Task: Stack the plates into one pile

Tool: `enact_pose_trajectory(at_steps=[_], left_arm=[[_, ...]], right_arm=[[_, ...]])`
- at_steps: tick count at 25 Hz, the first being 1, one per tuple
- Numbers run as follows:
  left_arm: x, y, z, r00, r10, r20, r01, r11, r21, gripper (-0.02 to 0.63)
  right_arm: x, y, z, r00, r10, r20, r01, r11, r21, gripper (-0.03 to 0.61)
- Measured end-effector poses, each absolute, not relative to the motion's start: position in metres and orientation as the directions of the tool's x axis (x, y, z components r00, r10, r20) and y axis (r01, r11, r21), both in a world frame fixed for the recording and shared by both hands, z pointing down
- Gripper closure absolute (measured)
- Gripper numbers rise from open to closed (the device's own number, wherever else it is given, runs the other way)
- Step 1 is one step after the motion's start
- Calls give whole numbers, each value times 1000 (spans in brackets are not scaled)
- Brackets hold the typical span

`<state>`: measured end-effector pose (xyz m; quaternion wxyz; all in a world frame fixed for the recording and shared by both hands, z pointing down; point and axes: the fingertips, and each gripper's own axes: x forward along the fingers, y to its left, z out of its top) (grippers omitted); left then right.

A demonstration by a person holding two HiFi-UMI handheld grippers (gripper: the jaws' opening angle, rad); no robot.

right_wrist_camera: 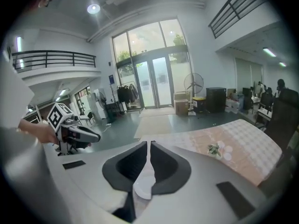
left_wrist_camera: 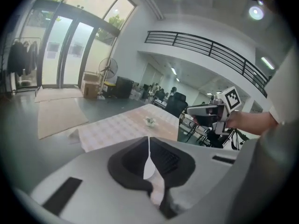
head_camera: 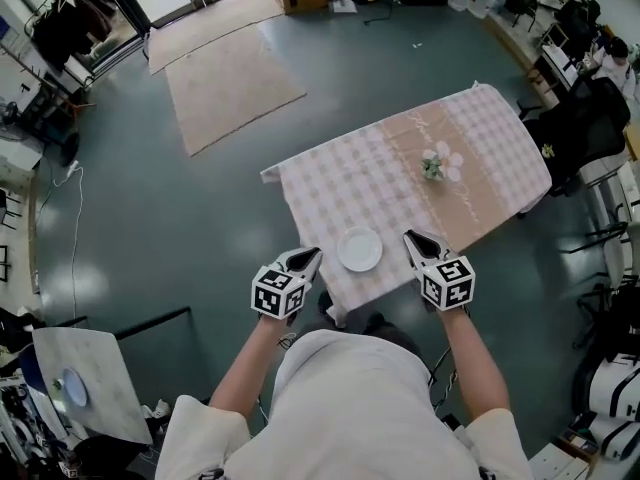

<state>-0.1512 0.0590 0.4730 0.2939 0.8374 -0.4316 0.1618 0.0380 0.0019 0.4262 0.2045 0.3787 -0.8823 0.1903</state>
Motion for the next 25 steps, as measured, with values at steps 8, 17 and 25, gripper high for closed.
enact_pose_trajectory(at_steps=[8,17,25], left_arm=[[-116,94,384,505,-778,374,-861,-423,283,606],[-82,138,364,392,-866,312,-915,-333,226,607],[-78,164,352,327,-903,279,-934,-265,240,607]], right_arm=[[69,33,354,-726,-583,365,-668,724,-171,543],[105,59,333,-792,-549,265,-592,797,-120,546],[118,78,327,-808,-532,253,-573,810,-128,546]])
